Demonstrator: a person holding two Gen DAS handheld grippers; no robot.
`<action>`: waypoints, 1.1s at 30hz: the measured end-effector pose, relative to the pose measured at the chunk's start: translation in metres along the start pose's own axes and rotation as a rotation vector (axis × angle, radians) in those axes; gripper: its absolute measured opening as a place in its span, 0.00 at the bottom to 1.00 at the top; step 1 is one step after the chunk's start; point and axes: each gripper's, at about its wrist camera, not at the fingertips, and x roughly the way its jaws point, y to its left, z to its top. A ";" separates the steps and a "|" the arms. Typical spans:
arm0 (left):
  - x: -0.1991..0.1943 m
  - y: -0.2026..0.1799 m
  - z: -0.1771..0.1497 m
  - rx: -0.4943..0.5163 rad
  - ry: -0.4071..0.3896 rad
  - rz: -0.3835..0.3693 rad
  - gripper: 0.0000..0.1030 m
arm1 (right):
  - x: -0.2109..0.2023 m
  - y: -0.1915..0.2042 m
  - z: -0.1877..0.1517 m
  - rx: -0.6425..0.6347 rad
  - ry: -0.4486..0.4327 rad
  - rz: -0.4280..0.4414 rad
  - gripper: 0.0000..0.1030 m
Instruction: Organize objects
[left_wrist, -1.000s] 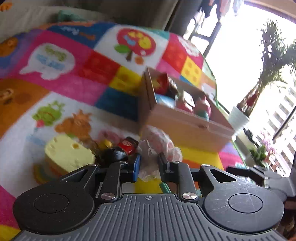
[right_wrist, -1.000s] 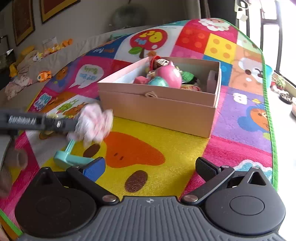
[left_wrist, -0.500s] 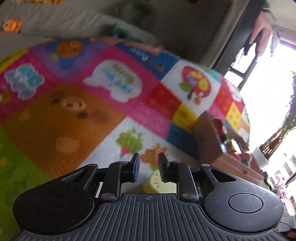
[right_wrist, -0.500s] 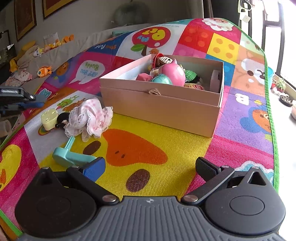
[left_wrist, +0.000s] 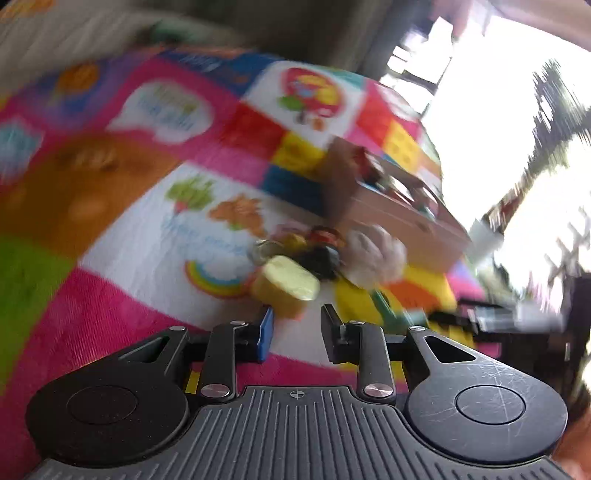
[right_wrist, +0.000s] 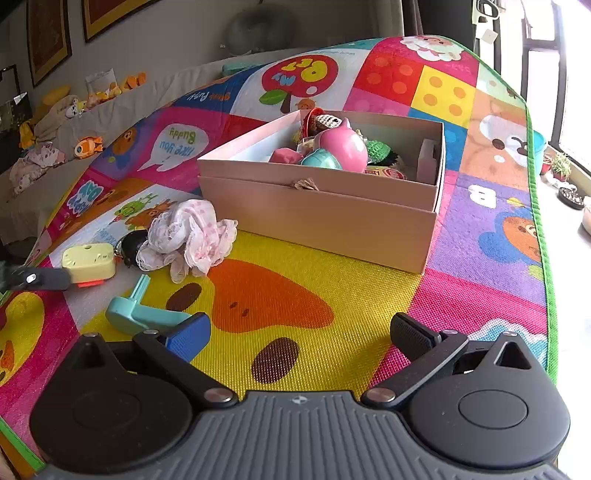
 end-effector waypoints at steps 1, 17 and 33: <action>-0.001 -0.008 -0.002 0.051 0.021 0.000 0.30 | 0.000 0.000 0.000 0.000 0.000 0.000 1.00; 0.025 -0.077 -0.029 0.395 0.159 0.035 0.83 | -0.001 -0.003 0.000 0.026 -0.012 0.007 1.00; 0.041 -0.102 0.001 0.251 0.039 0.017 0.69 | -0.004 -0.015 0.000 0.103 -0.034 0.025 1.00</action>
